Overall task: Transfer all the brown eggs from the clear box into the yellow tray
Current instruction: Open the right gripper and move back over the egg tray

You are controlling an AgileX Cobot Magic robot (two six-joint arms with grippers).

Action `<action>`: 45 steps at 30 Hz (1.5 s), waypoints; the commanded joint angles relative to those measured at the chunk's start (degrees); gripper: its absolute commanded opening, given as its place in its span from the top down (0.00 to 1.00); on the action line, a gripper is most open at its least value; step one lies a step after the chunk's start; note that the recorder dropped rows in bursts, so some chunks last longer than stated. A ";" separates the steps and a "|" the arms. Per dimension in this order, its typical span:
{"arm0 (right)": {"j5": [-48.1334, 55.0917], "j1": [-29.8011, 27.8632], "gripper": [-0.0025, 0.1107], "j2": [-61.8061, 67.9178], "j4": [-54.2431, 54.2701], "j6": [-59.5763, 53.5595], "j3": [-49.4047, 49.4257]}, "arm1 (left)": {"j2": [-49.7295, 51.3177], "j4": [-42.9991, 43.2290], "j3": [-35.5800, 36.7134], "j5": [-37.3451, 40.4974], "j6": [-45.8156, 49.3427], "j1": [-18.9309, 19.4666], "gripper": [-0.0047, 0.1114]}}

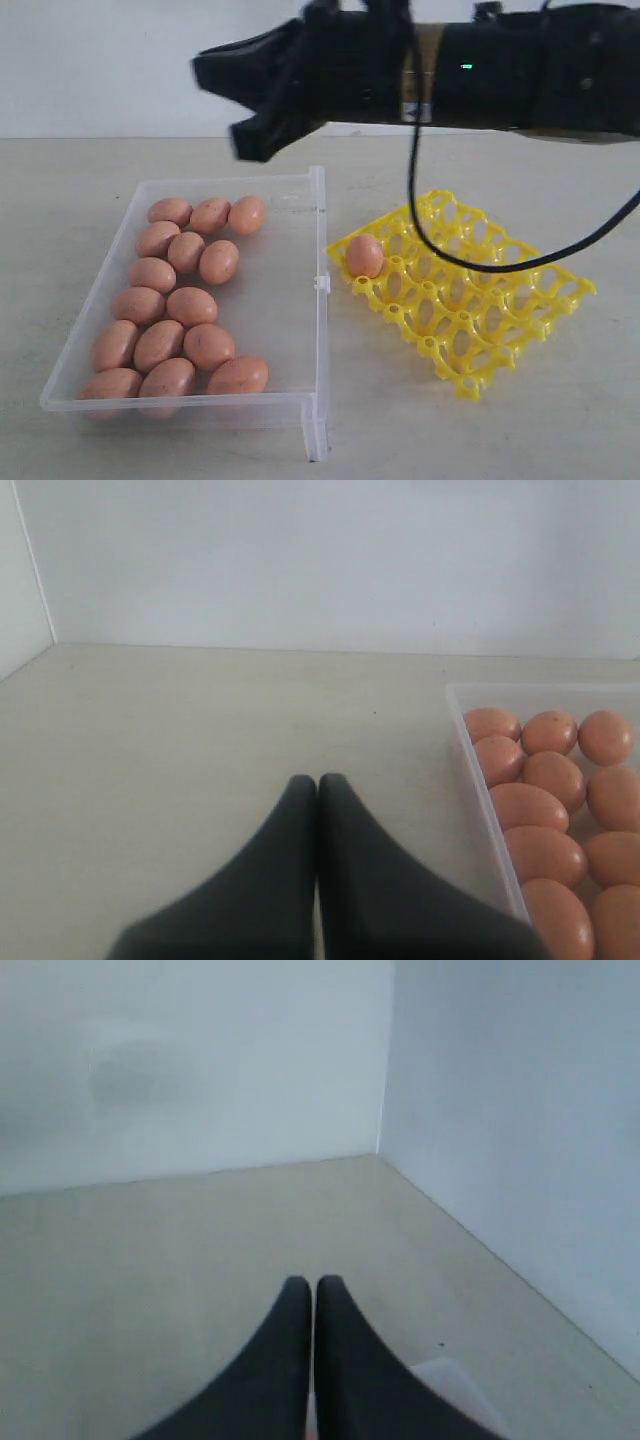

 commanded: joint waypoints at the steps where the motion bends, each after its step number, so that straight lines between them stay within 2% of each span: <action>1: 36.39 13.22 0.98 1.31 -6.87 0.31 -6.36 | -0.17 -0.31 -0.24 -0.08 0.03 -0.30 1.00; 3: 54.00 17.45 0.98 4.72 -6.75 -0.38 -10.16 | -0.17 -0.31 -0.24 -0.08 0.03 -0.30 1.00; 5: 61.69 18.54 0.98 8.15 -0.59 -6.22 -13.77 | -0.17 -0.31 -0.24 -0.08 0.03 -0.30 1.00; 7: 65.18 18.62 0.98 11.24 20.22 -25.55 -18.41 | -0.17 -0.31 -0.24 -0.08 0.03 -0.30 1.00; 9: 75.13 18.22 0.98 14.77 49.98 -53.07 -25.91 | -0.17 -0.31 -0.24 -0.08 0.03 -0.30 1.00; 11: 93.01 17.00 0.98 19.17 73.42 -73.49 -34.69 | -0.17 -0.31 -0.24 -0.08 0.03 -0.19 1.00; 13: 106.64 16.39 0.98 23.26 81.19 -78.14 -41.67 | -0.17 -0.31 -0.24 -0.08 0.03 -0.19 1.00; 14: 110.34 16.39 0.98 25.52 82.24 -78.38 -45.45 | -0.17 -0.31 -0.24 -0.08 0.03 -0.19 1.00; 18: 110.34 16.51 0.97 29.31 82.93 -77.80 -50.17 | -0.17 -0.31 -0.24 -0.08 0.03 -0.19 1.00; 21: 110.34 16.51 0.82 31.17 82.40 -77.72 -50.07 | -0.17 -0.31 -0.24 -0.08 0.03 -0.19 1.00; 23: 110.34 16.51 0.66 32.68 80.10 -75.21 -50.07 | -0.17 -0.31 -0.24 -0.08 0.03 -0.19 1.00; 25: 110.34 16.51 0.54 34.04 79.16 -72.31 -50.07 | -0.17 -0.31 -0.24 -0.08 0.03 -0.19 1.00; 27: 110.34 16.51 0.48 35.08 79.55 -70.93 -50.07 | -0.17 -0.31 -0.24 -0.08 0.03 -0.19 1.00; 36: 109.09 16.51 0.49 39.33 78.31 -70.85 -50.07 | -0.17 -0.31 -0.24 -0.08 0.03 -0.19 1.00; 42: 103.39 16.51 0.50 41.37 77.25 -70.53 -50.07 | -0.17 -0.31 -0.24 -0.08 0.03 -0.19 1.00; 43: 102.52 16.51 0.52 41.53 77.25 -70.06 -50.07 | -0.17 -0.31 -0.24 -0.08 0.03 -0.19 1.00; 45: 101.80 16.51 0.67 41.66 76.42 -69.12 -50.07 | -0.17 -0.31 -0.24 -0.08 0.03 -0.19 1.00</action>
